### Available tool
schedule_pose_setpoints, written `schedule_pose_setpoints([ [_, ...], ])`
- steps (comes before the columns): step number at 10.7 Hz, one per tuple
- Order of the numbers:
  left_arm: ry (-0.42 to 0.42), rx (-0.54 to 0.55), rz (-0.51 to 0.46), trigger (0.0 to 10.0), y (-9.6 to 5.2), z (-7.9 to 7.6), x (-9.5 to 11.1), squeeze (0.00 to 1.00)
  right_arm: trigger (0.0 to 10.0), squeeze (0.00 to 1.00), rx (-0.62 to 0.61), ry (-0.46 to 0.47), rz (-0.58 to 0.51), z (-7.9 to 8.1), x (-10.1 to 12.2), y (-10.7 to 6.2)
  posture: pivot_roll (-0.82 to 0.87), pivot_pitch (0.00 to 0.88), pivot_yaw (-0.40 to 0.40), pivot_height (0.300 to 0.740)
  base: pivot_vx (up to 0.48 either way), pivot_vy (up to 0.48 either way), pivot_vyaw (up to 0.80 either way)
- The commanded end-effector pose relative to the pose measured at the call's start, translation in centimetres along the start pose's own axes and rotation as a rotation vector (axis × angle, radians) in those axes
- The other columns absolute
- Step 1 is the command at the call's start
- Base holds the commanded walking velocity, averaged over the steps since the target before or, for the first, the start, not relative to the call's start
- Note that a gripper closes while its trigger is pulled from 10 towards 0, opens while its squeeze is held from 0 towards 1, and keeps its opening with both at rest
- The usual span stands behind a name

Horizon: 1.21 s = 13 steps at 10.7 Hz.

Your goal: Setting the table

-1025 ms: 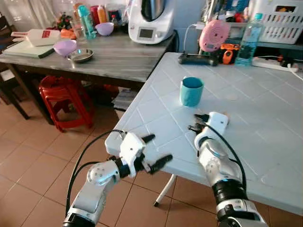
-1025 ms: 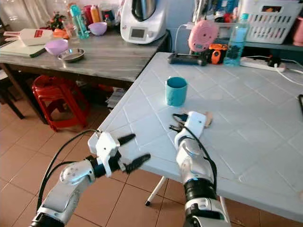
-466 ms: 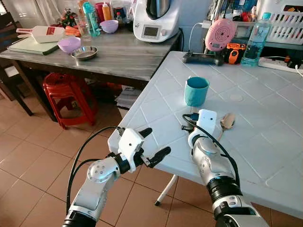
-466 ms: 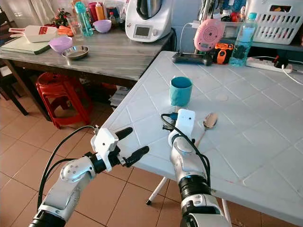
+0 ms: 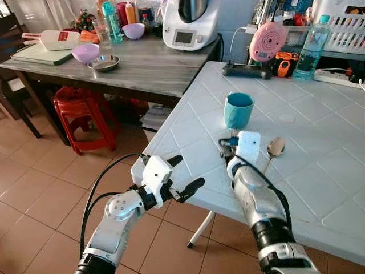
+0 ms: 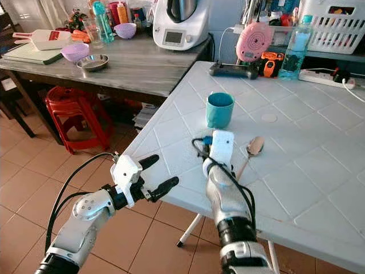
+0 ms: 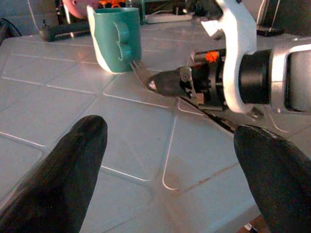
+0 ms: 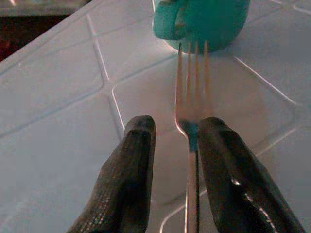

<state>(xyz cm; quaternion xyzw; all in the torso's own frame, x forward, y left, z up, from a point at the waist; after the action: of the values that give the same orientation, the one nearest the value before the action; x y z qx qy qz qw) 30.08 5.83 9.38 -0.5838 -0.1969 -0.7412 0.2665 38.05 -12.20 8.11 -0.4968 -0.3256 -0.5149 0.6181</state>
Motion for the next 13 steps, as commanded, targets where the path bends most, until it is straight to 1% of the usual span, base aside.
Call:
schedule_pose_setpoints([
  [1,0.013,0.011,0.008,10.0,-0.1,0.6,0.0,0.00,10.0,0.00,0.027,-0.027,-0.017,0.7,0.6,-0.2,0.02,0.000,0.066,0.740,0.000,0.000,0.00],
  [2,0.011,0.008,0.009,10.0,-0.1,0.6,0.0,0.00,10.0,1.00,0.030,-0.030,-0.003,0.4,0.2,-0.6,0.02,0.000,0.065,0.740,0.000,0.000,0.00],
  [3,0.009,0.006,0.008,10.0,-0.1,0.5,0.0,0.00,10.0,1.00,0.028,-0.027,0.007,0.1,-0.1,-0.8,0.01,0.000,0.066,0.740,0.000,0.000,0.00],
  [4,0.007,0.003,0.007,10.0,0.0,0.4,0.0,0.00,10.0,1.00,0.027,-0.046,0.021,-0.1,-0.4,-0.8,0.01,0.000,0.064,0.740,0.000,0.000,0.00],
  [5,0.005,-0.001,0.008,10.0,0.0,0.3,-0.1,0.00,10.0,0.80,0.035,-0.056,0.040,-0.2,-0.8,-0.8,0.01,0.000,0.065,0.740,0.000,0.000,0.00],
  [6,0.005,-0.003,0.008,10.0,0.0,0.3,-0.1,0.00,10.0,0.15,0.047,-0.080,0.043,-0.1,-0.8,-0.9,0.01,0.000,0.064,0.740,0.000,0.000,0.00],
  [7,0.004,-0.003,0.008,10.0,0.0,0.2,-0.1,0.00,10.0,0.14,0.057,-0.075,0.048,0.2,-0.8,-0.8,0.02,0.000,0.064,0.740,0.000,0.000,0.00],
  [8,0.003,-0.004,0.008,10.0,0.0,0.2,-0.1,0.00,10.0,0.00,0.063,-0.087,0.048,0.4,-0.8,-0.8,0.02,0.000,0.063,0.740,0.000,0.000,0.00],
  [9,0.001,-0.008,0.005,10.0,0.1,0.1,0.0,0.00,10.0,0.00,0.063,-0.089,0.055,0.3,-0.9,-0.6,0.01,0.000,0.064,0.740,0.000,0.000,0.00],
  [11,-0.020,-0.052,-0.027,10.0,0.3,-0.4,0.5,0.00,10.0,0.00,0.039,-0.083,0.087,-0.4,-1.1,-0.3,0.01,0.000,0.061,0.740,0.000,0.000,0.00],
  [12,-0.024,-0.062,-0.032,10.0,0.4,-0.5,0.6,0.00,4.3,0.00,0.020,-0.076,0.108,-0.9,-1.3,-0.2,0.01,0.000,0.061,0.740,0.000,0.000,0.00],
  [13,-0.031,-0.075,-0.030,10.0,0.3,-0.6,0.5,0.00,0.9,0.00,0.010,-0.076,0.118,-1.3,-1.5,-0.2,0.01,0.000,0.061,0.740,0.000,0.000,0.00],
])
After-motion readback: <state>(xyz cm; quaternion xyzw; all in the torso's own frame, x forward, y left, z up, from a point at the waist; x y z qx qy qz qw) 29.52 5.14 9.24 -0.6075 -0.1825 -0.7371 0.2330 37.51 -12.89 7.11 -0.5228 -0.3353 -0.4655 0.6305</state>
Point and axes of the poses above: a point about 5 cm out from each wrist's last joint towards the gripper, its own y axis pointing out of the wrist towards the gripper, its own x axis along the axis of the wrist's last joint, z = x × y, the point moved 4 cm from there along y, pointing out of the wrist towards the gripper, and after that the axes turned 13 degrees about y, right-handed, at the moved point
